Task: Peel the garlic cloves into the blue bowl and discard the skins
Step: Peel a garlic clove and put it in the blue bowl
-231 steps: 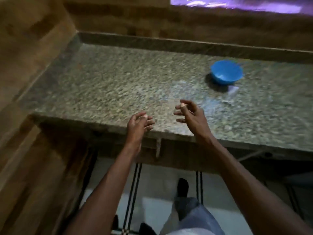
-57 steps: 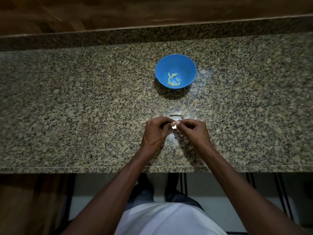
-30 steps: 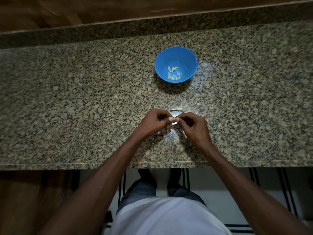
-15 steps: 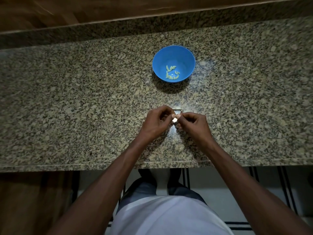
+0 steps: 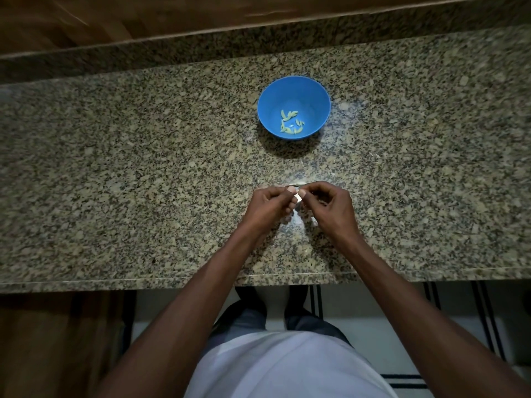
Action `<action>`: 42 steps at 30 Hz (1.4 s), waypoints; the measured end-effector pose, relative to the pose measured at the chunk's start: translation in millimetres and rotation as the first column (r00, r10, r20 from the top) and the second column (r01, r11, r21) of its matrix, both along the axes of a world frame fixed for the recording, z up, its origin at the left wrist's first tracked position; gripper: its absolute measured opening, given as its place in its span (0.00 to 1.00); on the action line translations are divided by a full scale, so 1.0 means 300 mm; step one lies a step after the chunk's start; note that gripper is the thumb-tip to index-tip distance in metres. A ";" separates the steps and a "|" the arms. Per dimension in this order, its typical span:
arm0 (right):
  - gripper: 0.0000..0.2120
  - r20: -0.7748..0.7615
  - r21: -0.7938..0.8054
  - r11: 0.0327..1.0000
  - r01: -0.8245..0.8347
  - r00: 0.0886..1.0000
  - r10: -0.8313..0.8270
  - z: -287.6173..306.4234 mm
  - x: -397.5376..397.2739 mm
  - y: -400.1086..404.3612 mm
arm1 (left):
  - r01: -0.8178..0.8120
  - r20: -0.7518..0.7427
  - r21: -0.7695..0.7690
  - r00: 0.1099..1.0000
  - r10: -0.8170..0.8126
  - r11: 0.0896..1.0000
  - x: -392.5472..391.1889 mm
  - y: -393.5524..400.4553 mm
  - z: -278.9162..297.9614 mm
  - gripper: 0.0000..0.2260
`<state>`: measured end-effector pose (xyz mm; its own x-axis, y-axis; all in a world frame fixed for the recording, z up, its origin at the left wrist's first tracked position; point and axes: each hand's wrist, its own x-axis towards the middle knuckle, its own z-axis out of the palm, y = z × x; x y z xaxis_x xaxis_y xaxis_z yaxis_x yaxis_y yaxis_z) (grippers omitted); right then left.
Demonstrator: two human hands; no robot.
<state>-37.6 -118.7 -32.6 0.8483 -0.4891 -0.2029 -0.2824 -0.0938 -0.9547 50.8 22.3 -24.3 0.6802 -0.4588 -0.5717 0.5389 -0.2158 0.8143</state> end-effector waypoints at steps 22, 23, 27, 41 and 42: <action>0.03 -0.126 -0.310 0.921 -0.237 0.970 0.207 0.041 -0.005 -0.024 | 0.424 0.474 0.432 0.644 -0.600 0.796 0.101 0.038 0.058 0.10; 0.03 -0.116 -0.314 0.922 -0.228 0.973 0.201 0.039 -0.004 -0.023 | 0.422 0.438 0.393 0.694 -0.570 0.817 0.102 0.040 0.061 0.11; 0.04 -0.100 -0.236 0.954 -0.183 0.981 0.164 0.033 -0.003 -0.024 | 0.378 0.357 0.264 0.816 -0.454 0.887 0.097 0.048 0.053 0.10; 0.11 -0.033 0.394 0.917 0.065 0.998 -0.057 0.022 -0.015 0.047 | 0.086 0.351 0.187 0.924 -0.149 0.979 -0.008 0.011 -0.014 0.08; 0.11 -0.030 0.417 0.907 0.060 0.998 -0.052 0.023 -0.016 0.047 | 0.082 0.348 0.188 0.926 -0.145 0.979 -0.011 0.012 -0.014 0.09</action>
